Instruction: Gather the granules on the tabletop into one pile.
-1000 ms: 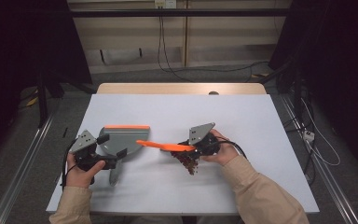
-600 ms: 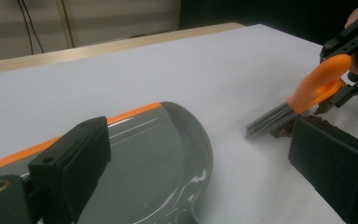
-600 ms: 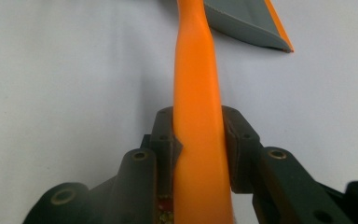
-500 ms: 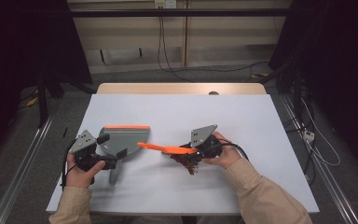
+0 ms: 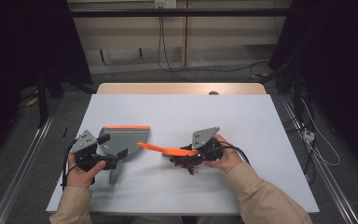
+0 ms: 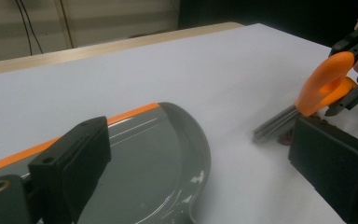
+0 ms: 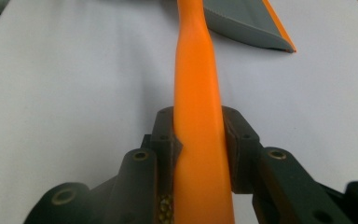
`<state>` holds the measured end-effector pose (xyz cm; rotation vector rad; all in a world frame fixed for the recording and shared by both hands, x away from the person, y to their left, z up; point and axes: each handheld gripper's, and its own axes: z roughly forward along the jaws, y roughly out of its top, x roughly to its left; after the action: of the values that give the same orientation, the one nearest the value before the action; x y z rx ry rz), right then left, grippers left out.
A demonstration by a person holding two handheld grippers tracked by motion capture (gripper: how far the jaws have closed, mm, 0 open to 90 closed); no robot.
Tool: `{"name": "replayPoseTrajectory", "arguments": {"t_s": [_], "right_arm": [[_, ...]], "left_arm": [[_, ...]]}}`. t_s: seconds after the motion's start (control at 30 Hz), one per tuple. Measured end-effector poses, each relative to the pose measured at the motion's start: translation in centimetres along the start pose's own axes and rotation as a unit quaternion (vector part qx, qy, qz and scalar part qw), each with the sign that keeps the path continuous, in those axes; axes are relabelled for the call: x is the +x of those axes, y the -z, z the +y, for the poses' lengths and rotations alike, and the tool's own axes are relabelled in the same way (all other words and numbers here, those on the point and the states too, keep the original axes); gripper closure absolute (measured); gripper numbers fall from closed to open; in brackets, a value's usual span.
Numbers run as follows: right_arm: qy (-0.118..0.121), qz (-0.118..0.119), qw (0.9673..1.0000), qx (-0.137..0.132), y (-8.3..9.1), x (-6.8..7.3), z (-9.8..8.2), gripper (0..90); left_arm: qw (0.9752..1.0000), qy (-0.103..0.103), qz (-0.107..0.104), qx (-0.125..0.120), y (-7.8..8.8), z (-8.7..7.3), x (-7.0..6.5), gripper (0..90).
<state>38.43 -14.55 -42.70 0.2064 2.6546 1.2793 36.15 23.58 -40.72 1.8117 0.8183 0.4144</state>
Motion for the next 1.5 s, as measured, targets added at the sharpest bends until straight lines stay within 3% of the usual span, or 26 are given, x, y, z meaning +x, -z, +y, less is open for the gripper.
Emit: {"name": "replayPoseTrajectory", "arguments": {"t_s": [0.37, 0.63, 0.77, 0.93, 1.07, 1.13, 1.3, 1.43, 1.5], "right_arm": [[0.001, -0.002, 1.0000, -0.004, -0.1, 0.3, 0.2, 70.4], [-0.012, -0.023, 0.9994, -0.024, 0.2, -0.2, 0.3, 70.9], [-0.031, -0.030, 0.9977, -0.053, 0.8, -0.8, 0.7, 71.0], [-0.037, -0.035, 0.9974, -0.051, 1.6, -0.8, 1.2, 71.0], [-0.069, -0.008, 0.9955, -0.064, 2.1, -0.1, 1.3, 71.0], [-0.064, 0.004, 0.9956, -0.068, 2.2, 0.7, 1.4, 71.0], [-0.085, 0.036, 0.9927, -0.077, 1.7, 2.1, 0.9, 71.0], [-0.102, 0.035, 0.9917, -0.070, 1.2, 2.3, 0.4, 71.0], [-0.122, 0.032, 0.9889, -0.079, 1.1, 2.1, 0.5, 71.1]], "left_arm": [[1.0000, 0.001, 0.000, 0.000, -0.1, 0.0, 0.0, 5.6], [1.0000, -0.003, 0.000, 0.003, -0.1, 0.0, 0.0, 5.6], [1.0000, 0.000, -0.001, 0.003, -0.2, -0.1, 0.0, 5.6], [1.0000, 0.000, -0.001, 0.003, -0.2, -0.1, 0.1, 5.6], [1.0000, 0.002, 0.000, 0.002, -0.1, -0.1, 0.0, 5.6], [1.0000, 0.003, 0.000, 0.002, -0.1, -0.1, 0.1, 5.6], [1.0000, 0.002, 0.002, 0.000, 0.0, 0.0, 0.2, 5.6], [1.0000, 0.003, 0.001, 0.002, -0.1, 0.0, 0.2, 5.6], [1.0000, 0.002, 0.002, 0.003, -0.1, -0.1, 0.2, 5.6]]}}
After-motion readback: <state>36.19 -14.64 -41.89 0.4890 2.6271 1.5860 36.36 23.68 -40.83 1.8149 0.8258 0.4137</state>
